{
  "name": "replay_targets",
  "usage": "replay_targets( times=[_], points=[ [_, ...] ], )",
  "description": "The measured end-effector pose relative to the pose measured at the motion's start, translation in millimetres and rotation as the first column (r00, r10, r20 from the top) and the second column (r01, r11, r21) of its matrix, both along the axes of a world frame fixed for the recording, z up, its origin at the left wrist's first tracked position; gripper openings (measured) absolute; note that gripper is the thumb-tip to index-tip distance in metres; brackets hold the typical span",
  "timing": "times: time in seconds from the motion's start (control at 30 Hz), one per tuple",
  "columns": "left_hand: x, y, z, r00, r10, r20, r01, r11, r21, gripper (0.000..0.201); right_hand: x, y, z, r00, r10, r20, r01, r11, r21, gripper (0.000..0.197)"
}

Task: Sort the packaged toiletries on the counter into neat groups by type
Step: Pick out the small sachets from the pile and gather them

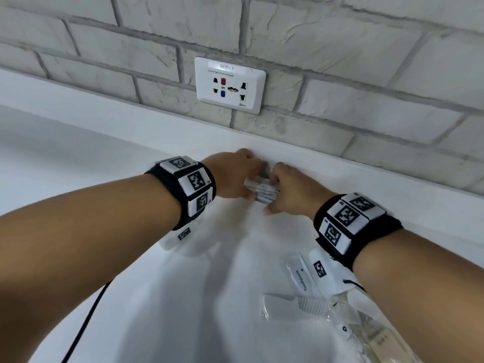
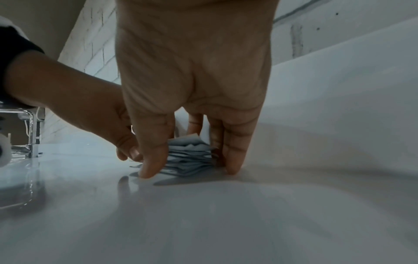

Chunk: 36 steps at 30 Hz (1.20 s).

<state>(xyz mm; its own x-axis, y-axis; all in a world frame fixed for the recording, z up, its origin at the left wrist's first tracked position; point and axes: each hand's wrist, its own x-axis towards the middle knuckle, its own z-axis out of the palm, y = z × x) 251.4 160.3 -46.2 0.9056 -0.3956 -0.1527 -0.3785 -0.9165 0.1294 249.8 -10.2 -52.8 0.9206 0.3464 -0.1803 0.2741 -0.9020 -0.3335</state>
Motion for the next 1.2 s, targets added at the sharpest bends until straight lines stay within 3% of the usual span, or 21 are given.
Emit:
replay_targets(
  times=[0.27,0.4,0.53,0.67,0.8,0.93,1.2],
  points=[
    [6.3,5.9,0.7,0.998,-0.001,-0.066,-0.003,0.998,-0.059,0.044,0.6,2.9,-0.8,0.999,0.033,0.034,-0.030,0.997,-0.075,0.040],
    [3.8,2.4,-2.9,1.000,-0.012,-0.023,0.012,1.000,-0.028,0.064,-4.3,9.3,-7.1,0.981,0.069,0.182,-0.012,0.955,-0.297,0.064],
    [-0.7,-1.5,-6.0,0.994,0.007,0.106,-0.009,1.000,0.016,0.067,-3.1,13.5,-7.6,0.941,0.105,0.321,0.025,0.926,-0.376,0.052],
    [-2.5,-2.1,-7.2,0.979,0.037,0.200,-0.041,0.999,0.015,0.069,-0.8,12.5,-3.7,0.936,0.088,0.341,0.035,0.940,-0.339,0.045],
    [-2.4,4.4,-5.0,0.988,0.105,0.111,-0.089,0.986,-0.138,0.064,-0.8,0.8,5.9,0.971,0.001,0.239,0.058,0.969,-0.240,0.050],
    [-1.9,13.7,-4.1,0.979,0.203,-0.018,-0.197,0.922,-0.335,0.061,-4.3,-6.1,10.8,0.989,-0.103,0.102,0.111,0.991,-0.071,0.051],
    [2.2,14.8,-12.7,0.973,0.229,-0.034,-0.222,0.886,-0.407,0.038,-7.7,-0.4,4.4,0.984,-0.147,0.099,0.142,0.988,0.052,0.041]
  ],
)
